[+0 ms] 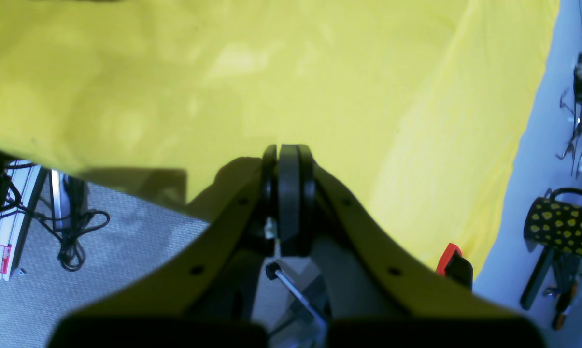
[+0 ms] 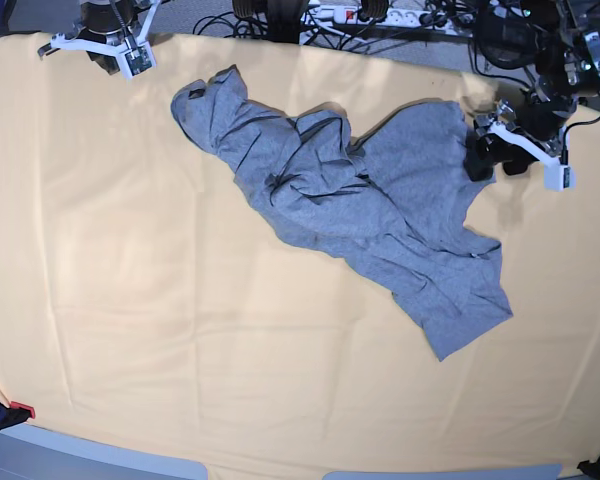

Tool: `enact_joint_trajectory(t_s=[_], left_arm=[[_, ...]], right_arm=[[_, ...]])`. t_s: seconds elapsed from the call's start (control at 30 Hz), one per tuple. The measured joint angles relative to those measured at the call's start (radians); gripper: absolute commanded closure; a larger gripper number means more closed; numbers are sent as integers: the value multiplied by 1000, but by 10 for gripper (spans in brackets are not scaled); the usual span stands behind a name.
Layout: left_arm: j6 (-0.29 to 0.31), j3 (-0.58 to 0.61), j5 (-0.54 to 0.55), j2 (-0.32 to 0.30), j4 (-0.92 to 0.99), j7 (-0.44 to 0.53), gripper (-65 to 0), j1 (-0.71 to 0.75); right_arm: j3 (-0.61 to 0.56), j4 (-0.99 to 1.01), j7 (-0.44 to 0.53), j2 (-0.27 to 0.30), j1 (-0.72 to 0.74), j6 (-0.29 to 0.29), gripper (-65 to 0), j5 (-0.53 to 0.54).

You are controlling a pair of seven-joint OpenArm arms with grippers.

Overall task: Layout the t-shirt on the table in an organized manner, then fold the t-shirt properly
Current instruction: 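Grasp the bunched shirt fabric again with the left gripper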

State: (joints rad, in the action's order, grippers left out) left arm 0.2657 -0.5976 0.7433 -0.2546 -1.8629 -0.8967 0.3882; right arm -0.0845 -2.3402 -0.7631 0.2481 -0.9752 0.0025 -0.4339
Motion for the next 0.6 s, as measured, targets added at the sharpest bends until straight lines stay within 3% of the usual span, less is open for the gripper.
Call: enact_joint_trajectory(t_s=[0.33, 0.4, 0.53, 0.6], left_arm=[[-4, 189, -95, -3, -2, 76, -439, -3], [-53, 208, -125, -3, -4, 90, -352, -3], [-79, 211, -148, -3, -5, 84, 0, -3], [-72, 212, -142, -3, -5, 86, 0, -1]], right_arm=[[0, 0, 0, 0, 0, 1, 0, 0], [0, 0, 0, 0, 0, 1, 0, 0], [0, 0, 0, 1, 0, 1, 0, 0], [0, 0, 0, 0, 0, 1, 0, 0]])
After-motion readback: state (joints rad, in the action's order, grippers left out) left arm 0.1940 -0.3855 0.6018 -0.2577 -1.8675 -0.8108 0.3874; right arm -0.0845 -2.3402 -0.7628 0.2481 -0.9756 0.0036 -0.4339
